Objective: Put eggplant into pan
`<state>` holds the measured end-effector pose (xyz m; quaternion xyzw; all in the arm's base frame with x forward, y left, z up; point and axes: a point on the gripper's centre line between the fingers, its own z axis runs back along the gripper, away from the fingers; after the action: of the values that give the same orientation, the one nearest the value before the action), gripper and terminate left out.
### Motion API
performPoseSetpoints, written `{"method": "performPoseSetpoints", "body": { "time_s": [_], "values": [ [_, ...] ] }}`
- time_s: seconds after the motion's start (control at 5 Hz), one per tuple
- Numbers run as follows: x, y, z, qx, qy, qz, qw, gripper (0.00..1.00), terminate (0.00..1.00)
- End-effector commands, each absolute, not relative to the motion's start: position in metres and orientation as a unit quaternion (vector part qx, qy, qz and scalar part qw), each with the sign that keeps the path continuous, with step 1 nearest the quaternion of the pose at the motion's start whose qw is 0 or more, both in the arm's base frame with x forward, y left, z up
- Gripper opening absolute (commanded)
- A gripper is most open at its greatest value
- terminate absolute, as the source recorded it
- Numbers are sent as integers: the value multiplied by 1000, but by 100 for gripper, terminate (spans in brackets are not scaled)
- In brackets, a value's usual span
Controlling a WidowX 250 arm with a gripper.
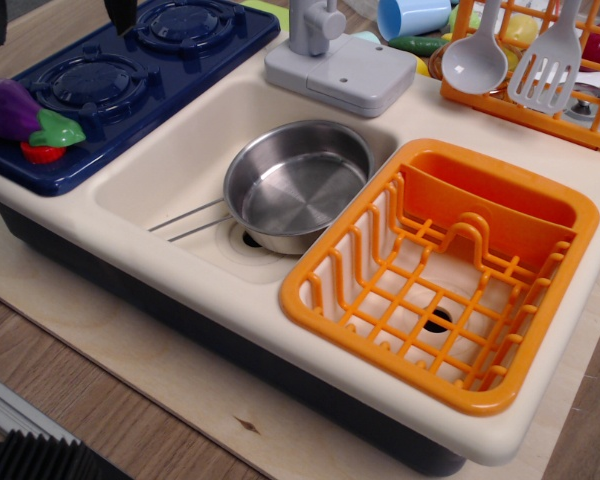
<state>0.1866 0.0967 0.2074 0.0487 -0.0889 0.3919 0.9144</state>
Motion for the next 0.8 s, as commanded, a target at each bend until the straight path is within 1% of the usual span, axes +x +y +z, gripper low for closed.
{"method": "performPoseSetpoints", "body": {
  "time_s": [0.0, 0.2, 0.4, 0.6],
  "values": [
    [187, 97, 207, 49, -89, 392, 914, 100, 0],
    [191, 109, 203, 50, -112, 452, 883, 100, 0],
    [197, 124, 195, 25, -96, 480, 871, 100, 0],
    [200, 135, 188, 10, -93, 489, 867, 100, 0]
  ]
}}
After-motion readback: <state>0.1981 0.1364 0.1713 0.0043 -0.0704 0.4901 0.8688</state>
